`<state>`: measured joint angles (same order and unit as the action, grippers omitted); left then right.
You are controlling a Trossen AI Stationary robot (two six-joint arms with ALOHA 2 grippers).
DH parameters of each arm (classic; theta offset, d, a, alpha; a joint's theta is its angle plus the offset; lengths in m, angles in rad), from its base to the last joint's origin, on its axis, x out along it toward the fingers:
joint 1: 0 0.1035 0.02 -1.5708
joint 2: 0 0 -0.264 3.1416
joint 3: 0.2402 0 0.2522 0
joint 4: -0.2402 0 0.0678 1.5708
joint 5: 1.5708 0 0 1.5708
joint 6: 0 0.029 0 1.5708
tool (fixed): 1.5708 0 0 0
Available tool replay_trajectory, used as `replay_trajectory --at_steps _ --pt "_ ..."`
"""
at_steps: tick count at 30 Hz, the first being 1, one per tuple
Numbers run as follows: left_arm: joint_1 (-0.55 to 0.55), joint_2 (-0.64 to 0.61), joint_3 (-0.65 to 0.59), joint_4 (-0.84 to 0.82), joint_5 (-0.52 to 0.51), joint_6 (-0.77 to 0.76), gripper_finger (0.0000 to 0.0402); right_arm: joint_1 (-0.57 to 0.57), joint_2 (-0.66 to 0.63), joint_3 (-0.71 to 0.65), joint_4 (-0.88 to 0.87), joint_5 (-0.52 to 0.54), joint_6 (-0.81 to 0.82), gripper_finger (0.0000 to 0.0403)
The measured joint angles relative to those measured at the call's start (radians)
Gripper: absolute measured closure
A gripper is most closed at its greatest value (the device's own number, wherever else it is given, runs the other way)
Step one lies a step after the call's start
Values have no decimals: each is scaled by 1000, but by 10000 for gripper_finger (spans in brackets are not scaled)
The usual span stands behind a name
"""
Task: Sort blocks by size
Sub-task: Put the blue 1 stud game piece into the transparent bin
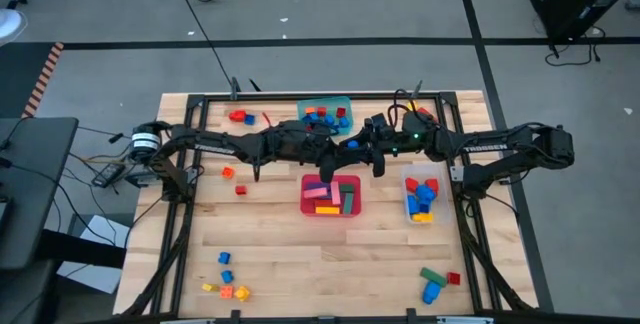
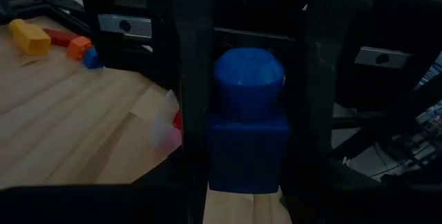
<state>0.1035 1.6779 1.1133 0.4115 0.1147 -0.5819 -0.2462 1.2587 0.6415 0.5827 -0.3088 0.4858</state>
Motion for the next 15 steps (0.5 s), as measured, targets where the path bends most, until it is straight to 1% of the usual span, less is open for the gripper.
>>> replay_trajectory --at_steps 2,11,15 --pt "0 0 0 4 1 0 253 0 0 0 1 -1 0 258" --pt "-1 0 0 -3 2 3 234 0 0 0 0 -2 0 258" --pt "0 -1 -1 -10 2 2 226 0 0 0 -4 -2 7 252"
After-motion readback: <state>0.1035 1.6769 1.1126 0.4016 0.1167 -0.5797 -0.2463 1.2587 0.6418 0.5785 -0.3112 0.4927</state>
